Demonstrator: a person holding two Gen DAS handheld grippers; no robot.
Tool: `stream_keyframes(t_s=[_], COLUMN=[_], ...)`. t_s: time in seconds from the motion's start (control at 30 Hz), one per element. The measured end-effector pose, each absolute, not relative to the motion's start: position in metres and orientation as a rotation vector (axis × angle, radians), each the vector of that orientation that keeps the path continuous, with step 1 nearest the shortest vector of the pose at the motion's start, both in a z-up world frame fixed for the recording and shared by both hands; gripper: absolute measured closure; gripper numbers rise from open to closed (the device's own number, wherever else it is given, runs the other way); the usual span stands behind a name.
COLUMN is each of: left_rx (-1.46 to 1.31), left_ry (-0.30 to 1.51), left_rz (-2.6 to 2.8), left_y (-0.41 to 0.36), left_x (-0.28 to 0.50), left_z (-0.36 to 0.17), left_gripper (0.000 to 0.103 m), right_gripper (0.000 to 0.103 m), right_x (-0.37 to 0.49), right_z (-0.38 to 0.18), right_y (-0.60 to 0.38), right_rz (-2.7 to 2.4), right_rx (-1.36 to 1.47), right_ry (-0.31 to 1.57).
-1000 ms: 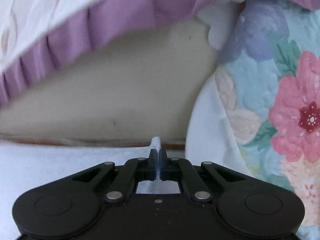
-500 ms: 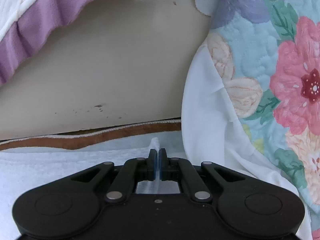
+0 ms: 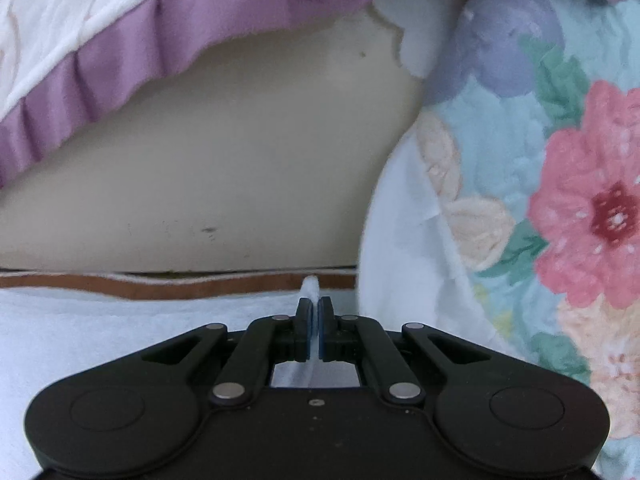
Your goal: Fold clothes
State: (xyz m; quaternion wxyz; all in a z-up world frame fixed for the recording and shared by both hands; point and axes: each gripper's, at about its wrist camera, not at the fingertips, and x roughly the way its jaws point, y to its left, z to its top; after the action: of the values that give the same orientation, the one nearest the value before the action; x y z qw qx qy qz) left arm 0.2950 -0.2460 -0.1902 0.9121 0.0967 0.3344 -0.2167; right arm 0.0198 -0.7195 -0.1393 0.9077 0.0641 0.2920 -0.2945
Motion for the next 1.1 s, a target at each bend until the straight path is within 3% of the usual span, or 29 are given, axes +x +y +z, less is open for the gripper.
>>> stream_keyframes(t_s=[0.1,0.23,0.27,0.3,0.37,0.47,0.53,0.67,0.73,0.77,0.8,1.1], left_rx=[0.215,0.196,0.181,0.166,0.151,0.145,0.152,0.146,0.143,0.157,0.175,0.132], left_ry=[0.709,0.722,0.729,0.736,0.746,0.75,0.748,0.756,0.755,0.751,0.74,0.715], left_rz=[-0.451,-0.477,-0.481,-0.484,-0.484,-0.481,-0.479,-0.48,-0.479,-0.477,-0.479,-0.452], left_y=[-0.246,-0.241,-0.24,-0.238,-0.238,-0.24,-0.241,-0.24,-0.239,-0.24,-0.242,-0.235], left_x=[0.292,0.293,0.294,0.296,0.297,0.296,0.296,0.297,0.297,0.296,0.294,0.301], left_z=[-0.192,-0.197,-0.197,-0.197,-0.197,-0.197,-0.198,-0.197,-0.197,-0.197,-0.196,-0.189], left_gripper=[0.101,0.101,0.101,0.101,0.101,0.101,0.101,0.101,0.101,0.101,0.101,0.098], right_gripper=[0.091,0.09,0.086,0.072,0.056,0.055,0.05,0.028,0.033,0.08,0.1,0.103], right_x=[-0.006,-0.063,-0.075,-0.083,-0.059,-0.051,-0.038,0.006,0.024,0.032,0.034,0.03], right_z=[-0.131,-0.121,-0.12,-0.122,-0.151,-0.165,-0.167,-0.191,-0.203,-0.207,-0.205,-0.205], right_y=[-0.738,-0.752,-0.745,-0.738,-0.718,-0.693,-0.694,-0.682,-0.671,-0.667,-0.665,-0.673], right_rz=[-0.756,-0.63,-0.566,-0.517,-0.443,-0.373,-0.345,-0.333,-0.373,-0.392,-0.401,-0.546], right_rx=[0.263,0.546,0.533,0.505,0.449,0.408,0.44,0.37,0.253,0.2,0.186,0.089], right_ry=[0.556,0.539,0.584,0.619,0.659,0.679,0.657,0.679,0.68,0.678,0.667,0.65])
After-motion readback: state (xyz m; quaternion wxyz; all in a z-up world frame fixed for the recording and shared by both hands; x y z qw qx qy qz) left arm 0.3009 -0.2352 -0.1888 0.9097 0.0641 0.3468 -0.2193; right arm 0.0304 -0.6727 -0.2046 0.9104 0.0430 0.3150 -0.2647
